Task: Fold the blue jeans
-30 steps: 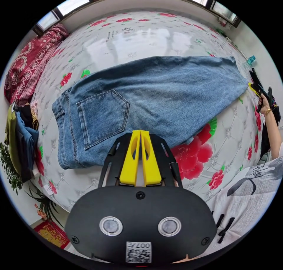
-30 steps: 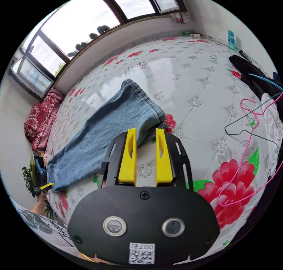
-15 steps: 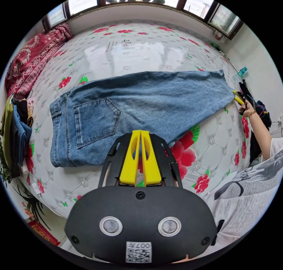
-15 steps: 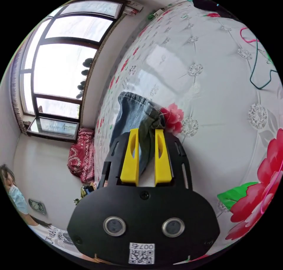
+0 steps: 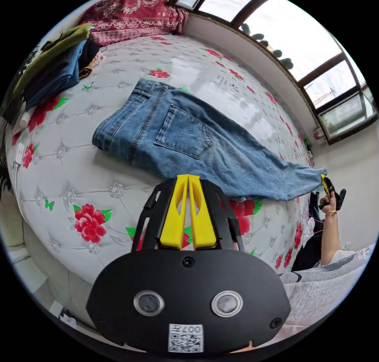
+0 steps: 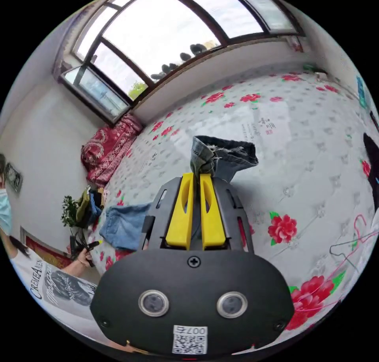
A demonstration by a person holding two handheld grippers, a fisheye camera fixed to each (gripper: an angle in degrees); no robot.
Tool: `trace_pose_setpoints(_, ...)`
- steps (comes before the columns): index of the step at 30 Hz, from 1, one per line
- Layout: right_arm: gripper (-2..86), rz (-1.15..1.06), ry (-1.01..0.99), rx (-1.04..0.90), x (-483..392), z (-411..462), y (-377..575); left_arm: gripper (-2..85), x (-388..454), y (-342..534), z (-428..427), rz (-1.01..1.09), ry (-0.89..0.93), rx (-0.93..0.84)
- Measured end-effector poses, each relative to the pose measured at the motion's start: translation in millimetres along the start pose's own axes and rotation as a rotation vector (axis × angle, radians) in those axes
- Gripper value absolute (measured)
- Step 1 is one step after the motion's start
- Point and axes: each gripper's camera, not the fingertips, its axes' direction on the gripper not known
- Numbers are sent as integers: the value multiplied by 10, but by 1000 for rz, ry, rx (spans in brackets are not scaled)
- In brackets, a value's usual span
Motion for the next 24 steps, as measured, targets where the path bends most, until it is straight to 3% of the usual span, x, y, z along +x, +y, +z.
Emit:
trace_pose_setpoints(5,1,-771,165,-254,-2513,741,-22,-4,-922,12,-216,-274,191,119)
trace_pose_setpoints(9,1,-1058,141,-393,-3586,1574,679,23,-1494,17,-205,-405,360,179)
trace_pose_setpoints(11,0,-1199,151,-552,-3967,2261,1307,45,-1791,19,-191,-458,418,234)
trace_pose_setpoints(14,0,-1367,257,-710,-4147,2836,1989,68,-2080,-3,-162,-497,430,274)
trace_pose_setpoints(17,0,-1414,336,-626,-4323,2747,2046,82,-2346,22,-163,-545,454,316)
trace_pose_setpoints(21,1,-1386,289,-543,-4463,2429,1803,103,-2612,61,-162,-575,456,347)
trace_pose_setpoints(24,1,-1364,204,-627,-4442,2526,1876,128,-2753,64,-68,-599,481,354)
